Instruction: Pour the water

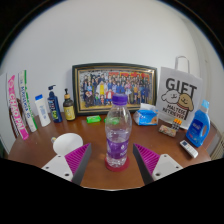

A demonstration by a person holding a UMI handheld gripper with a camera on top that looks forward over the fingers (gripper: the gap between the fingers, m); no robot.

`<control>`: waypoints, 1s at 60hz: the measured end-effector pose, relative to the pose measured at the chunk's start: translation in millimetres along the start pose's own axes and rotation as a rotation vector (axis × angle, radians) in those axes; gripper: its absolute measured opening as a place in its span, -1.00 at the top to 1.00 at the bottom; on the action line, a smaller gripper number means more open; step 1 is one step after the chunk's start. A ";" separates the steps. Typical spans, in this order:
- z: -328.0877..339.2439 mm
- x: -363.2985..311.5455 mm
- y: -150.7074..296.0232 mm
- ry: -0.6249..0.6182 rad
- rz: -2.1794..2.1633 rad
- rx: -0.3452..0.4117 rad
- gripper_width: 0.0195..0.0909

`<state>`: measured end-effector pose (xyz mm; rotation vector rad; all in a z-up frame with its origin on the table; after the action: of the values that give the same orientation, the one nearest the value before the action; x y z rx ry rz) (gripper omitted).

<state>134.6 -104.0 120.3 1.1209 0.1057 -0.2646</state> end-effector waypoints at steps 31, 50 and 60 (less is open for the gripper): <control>194.6 -89.0 -13.6 -0.079 -0.033 -0.079 -0.84; 248.5 -113.1 -8.6 -0.083 -0.008 -0.048 -0.85; 257.4 -113.3 -10.5 -0.078 -0.015 -0.056 -0.85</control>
<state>10.1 -322.1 247.2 1.0537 0.0515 -0.3165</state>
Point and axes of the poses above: the point between the fingertips, and its own axes, seen from behind it with the camera up: x to the right, y up, z backward, against the way the camera looks, the point moved 2 cm from there along z, backward, against the way the camera looks, and after that the axes turned 14 degrees about -z, right-handed, at the moved point
